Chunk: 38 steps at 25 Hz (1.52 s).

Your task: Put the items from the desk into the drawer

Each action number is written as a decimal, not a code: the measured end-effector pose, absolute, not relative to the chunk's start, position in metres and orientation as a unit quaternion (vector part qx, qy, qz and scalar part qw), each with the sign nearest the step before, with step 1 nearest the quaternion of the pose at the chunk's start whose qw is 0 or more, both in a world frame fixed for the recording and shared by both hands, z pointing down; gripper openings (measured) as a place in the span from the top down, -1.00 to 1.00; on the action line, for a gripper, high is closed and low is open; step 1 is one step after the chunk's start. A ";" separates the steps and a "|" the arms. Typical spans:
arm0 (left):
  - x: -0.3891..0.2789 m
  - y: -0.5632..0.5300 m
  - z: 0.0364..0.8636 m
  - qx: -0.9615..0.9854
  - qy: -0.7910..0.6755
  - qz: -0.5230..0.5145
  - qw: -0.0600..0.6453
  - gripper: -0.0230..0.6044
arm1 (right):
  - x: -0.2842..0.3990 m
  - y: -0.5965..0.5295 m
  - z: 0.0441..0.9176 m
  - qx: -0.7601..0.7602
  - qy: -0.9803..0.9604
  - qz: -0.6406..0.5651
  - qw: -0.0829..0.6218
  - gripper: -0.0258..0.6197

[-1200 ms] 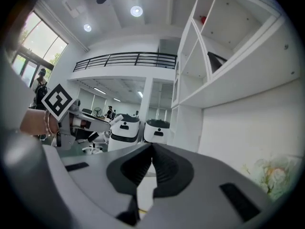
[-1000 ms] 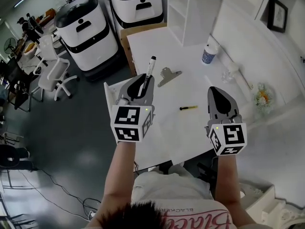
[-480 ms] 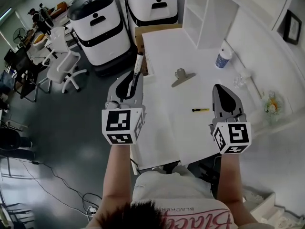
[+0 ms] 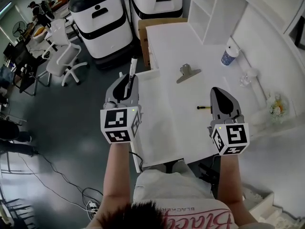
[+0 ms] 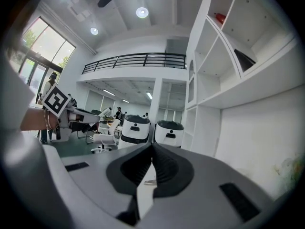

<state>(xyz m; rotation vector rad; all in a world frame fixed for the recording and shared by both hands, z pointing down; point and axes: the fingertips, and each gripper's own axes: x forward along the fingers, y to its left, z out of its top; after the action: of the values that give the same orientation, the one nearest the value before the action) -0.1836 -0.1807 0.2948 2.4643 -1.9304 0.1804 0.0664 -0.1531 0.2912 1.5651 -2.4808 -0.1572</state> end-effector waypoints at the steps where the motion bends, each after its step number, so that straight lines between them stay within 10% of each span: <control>1: -0.184 -0.182 0.304 0.786 -0.614 0.063 0.011 0.69 | 0.065 -0.153 0.295 0.529 -0.840 -0.049 0.105 0.90; 38: -0.102 -0.092 0.670 0.781 -0.427 0.348 0.294 0.69 | 0.069 -0.113 0.437 0.506 -0.829 0.072 0.227 0.90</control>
<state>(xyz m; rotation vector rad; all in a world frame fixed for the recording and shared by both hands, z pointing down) -0.1023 -0.0917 0.6701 2.0793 -1.1355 0.9274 0.0693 -0.1134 0.4371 1.3931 -2.2848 0.1989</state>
